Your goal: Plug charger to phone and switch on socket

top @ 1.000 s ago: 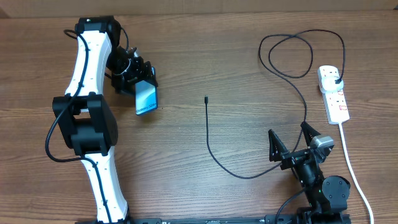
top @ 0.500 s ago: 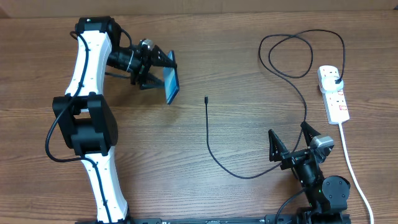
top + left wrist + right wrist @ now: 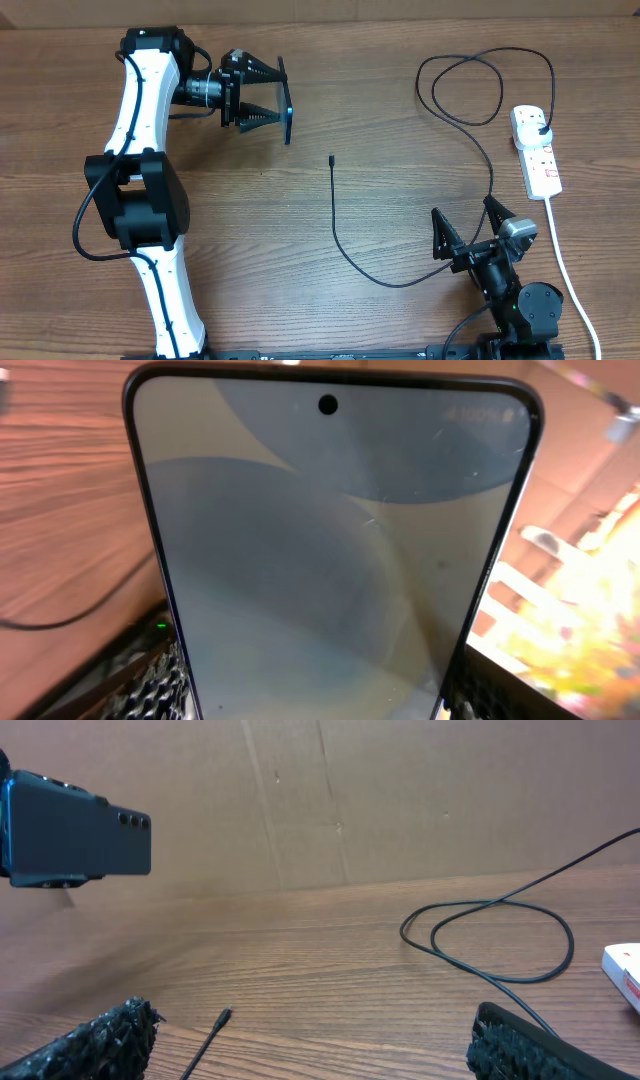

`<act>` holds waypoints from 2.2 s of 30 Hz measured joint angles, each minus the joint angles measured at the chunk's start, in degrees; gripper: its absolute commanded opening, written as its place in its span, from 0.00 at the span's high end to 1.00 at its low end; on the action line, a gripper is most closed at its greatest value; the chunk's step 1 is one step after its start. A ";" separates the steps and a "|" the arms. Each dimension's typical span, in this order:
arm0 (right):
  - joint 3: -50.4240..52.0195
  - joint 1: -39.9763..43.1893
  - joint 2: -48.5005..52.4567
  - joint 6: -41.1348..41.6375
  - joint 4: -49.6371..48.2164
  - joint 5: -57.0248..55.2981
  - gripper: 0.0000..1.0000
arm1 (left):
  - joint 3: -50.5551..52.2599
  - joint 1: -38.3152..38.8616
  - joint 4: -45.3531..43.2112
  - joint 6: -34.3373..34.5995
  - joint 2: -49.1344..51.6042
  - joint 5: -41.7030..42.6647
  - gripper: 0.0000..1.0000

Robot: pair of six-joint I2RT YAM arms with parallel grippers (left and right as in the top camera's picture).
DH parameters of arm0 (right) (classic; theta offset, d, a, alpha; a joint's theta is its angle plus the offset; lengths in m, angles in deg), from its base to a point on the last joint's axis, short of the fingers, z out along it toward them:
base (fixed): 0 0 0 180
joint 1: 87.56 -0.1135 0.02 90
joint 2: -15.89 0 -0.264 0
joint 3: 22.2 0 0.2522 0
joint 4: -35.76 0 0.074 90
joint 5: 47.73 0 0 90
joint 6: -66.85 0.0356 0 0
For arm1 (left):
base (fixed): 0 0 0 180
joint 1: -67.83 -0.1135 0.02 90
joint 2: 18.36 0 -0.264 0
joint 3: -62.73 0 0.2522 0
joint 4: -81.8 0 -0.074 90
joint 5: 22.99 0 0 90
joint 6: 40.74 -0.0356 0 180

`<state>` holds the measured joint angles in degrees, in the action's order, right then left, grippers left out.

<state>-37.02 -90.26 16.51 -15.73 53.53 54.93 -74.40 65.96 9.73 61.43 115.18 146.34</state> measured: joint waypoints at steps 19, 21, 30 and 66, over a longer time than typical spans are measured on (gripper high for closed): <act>0.00 0.00 0.00 0.02 0.00 -0.02 0.00 | 0.00 0.00 -0.07 9.88 0.00 7.72 0.36; 0.00 0.00 0.00 0.00 0.00 0.00 0.00 | 0.00 0.00 -0.07 10.21 0.00 7.69 0.36; 0.00 0.00 0.00 0.00 0.00 -0.02 0.00 | 0.00 0.00 -0.07 10.23 0.00 7.72 0.36; -9.81 0.02 2.67 6.62 -0.98 8.98 0.00 | 0.00 0.00 -0.04 10.25 0.00 7.72 0.39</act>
<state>-46.83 -90.24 19.18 -9.11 52.55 63.91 -74.40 65.96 9.69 71.68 115.18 154.06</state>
